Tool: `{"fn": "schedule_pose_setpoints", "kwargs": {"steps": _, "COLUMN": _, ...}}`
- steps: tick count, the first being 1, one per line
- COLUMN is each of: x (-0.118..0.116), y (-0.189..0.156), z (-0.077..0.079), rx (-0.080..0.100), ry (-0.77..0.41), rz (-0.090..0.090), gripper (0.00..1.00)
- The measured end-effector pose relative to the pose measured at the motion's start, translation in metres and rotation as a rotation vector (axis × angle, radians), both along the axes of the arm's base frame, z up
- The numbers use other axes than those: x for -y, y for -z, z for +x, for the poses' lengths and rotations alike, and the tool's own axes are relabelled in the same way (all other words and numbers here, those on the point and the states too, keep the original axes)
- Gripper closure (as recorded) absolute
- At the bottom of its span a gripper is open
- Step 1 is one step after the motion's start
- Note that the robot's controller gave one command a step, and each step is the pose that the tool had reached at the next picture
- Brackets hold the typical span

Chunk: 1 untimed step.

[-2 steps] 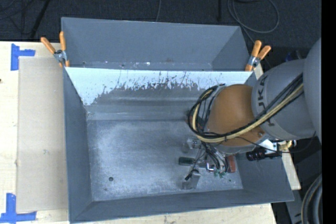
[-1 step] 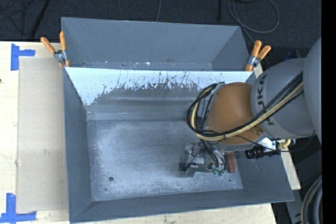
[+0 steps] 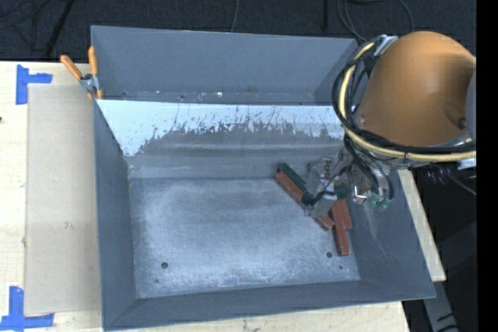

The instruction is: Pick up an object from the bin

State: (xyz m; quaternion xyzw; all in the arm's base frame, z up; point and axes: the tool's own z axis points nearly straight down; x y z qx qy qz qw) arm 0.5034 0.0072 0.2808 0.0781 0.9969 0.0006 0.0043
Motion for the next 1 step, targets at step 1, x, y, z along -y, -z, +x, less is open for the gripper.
{"fn": "schedule_pose_setpoints", "kwargs": {"steps": 1, "x": -0.036, "y": -0.0654, "z": -0.006, "rx": -0.003, "ry": -0.16, "rz": -0.001, "gripper": 1.0}}
